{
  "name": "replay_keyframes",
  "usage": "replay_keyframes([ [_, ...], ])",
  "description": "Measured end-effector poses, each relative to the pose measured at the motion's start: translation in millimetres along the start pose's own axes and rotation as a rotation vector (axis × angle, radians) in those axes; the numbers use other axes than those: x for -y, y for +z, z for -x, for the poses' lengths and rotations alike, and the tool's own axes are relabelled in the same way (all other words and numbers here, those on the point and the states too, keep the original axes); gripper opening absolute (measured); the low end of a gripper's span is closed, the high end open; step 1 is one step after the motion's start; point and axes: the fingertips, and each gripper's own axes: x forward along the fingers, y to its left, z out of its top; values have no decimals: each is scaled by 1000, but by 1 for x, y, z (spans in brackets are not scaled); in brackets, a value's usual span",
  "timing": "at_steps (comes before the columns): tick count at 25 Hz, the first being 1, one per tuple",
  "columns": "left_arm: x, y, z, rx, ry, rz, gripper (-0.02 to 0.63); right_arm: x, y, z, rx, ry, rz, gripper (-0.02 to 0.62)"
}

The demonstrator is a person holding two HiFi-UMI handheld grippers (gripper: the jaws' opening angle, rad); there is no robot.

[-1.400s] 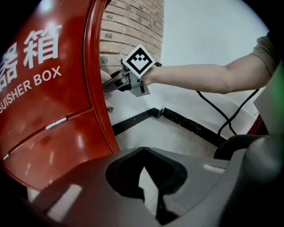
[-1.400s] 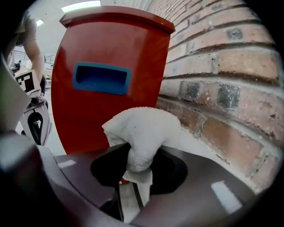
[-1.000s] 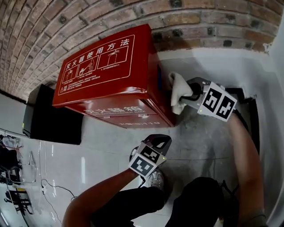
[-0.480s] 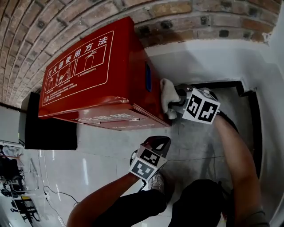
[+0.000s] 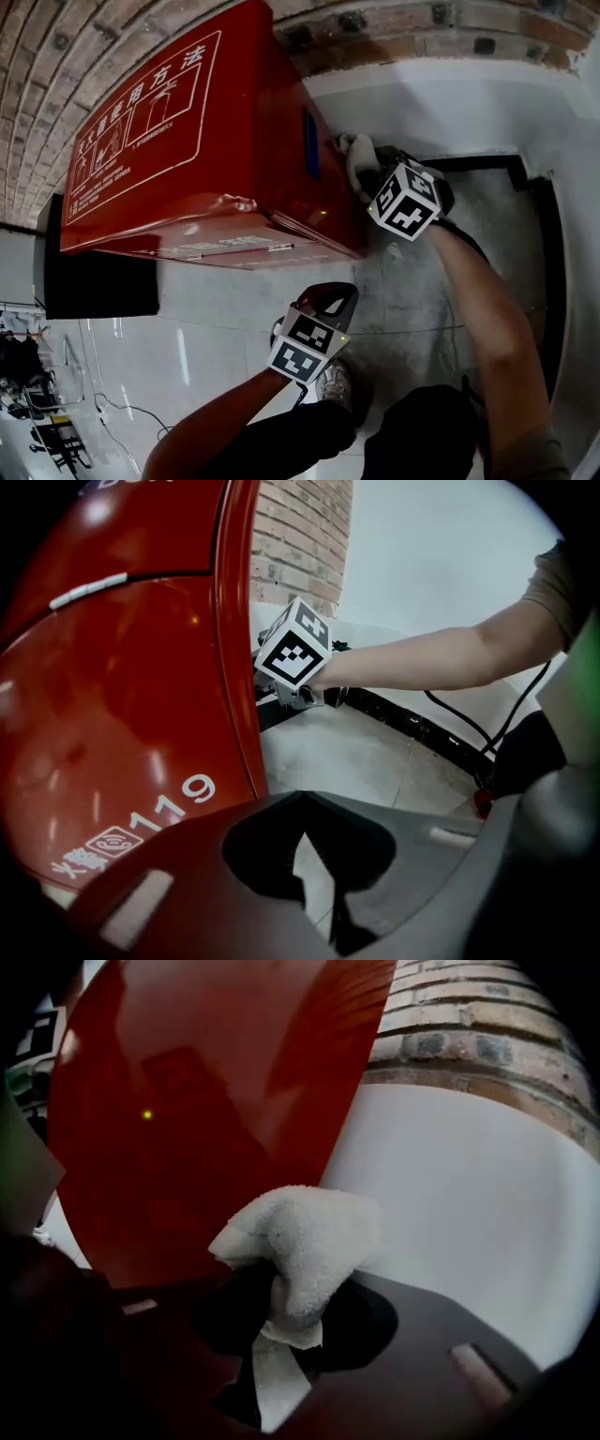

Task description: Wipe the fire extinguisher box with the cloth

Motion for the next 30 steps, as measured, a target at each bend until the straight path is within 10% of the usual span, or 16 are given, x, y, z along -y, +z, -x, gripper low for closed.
replay_keyframes([
  [3, -3, -7, -5, -19, 7, 25, 0, 0, -8, 5, -7, -21, -25, 149],
  [16, 8, -11, -21, -81, -23, 8, 0, -139, -51, 72, -21, 404, 21, 147],
  [30, 1, -25, -29, -70, -30, 36, 0, -75, -78, -27, -76, 169, -159, 144],
])
